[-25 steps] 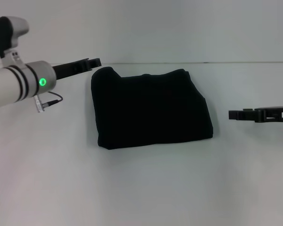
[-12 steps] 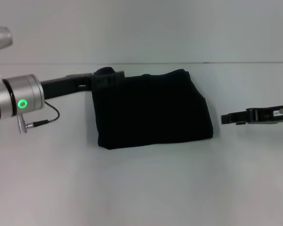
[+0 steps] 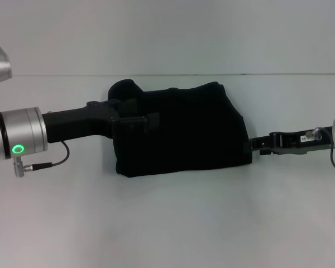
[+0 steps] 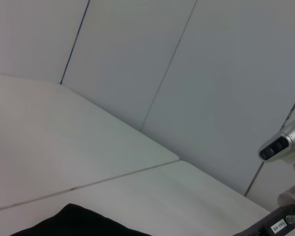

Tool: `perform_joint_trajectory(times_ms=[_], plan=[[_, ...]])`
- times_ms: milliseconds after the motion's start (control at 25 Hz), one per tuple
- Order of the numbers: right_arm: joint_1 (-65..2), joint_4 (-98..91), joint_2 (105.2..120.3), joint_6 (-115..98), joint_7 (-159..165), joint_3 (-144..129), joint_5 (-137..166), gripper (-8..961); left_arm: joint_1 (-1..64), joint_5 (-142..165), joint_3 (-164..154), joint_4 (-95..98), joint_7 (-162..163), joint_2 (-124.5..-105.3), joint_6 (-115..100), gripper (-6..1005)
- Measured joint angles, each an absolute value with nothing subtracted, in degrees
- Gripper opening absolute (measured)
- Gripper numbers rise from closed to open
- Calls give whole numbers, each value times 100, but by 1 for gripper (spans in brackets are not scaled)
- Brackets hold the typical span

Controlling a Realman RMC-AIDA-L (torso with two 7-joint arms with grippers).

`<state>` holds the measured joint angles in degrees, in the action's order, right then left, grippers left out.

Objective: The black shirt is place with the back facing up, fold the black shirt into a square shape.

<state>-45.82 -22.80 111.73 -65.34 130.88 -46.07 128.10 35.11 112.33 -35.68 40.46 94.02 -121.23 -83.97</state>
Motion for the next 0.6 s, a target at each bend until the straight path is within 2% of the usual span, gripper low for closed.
perform_joint_trajectory(times_ms=[600], plan=[[-4603,-2187,11491,-5903,13095,-4581,12777,641,3501,11257,-3550,4052,9361,-12104,-8389,903]])
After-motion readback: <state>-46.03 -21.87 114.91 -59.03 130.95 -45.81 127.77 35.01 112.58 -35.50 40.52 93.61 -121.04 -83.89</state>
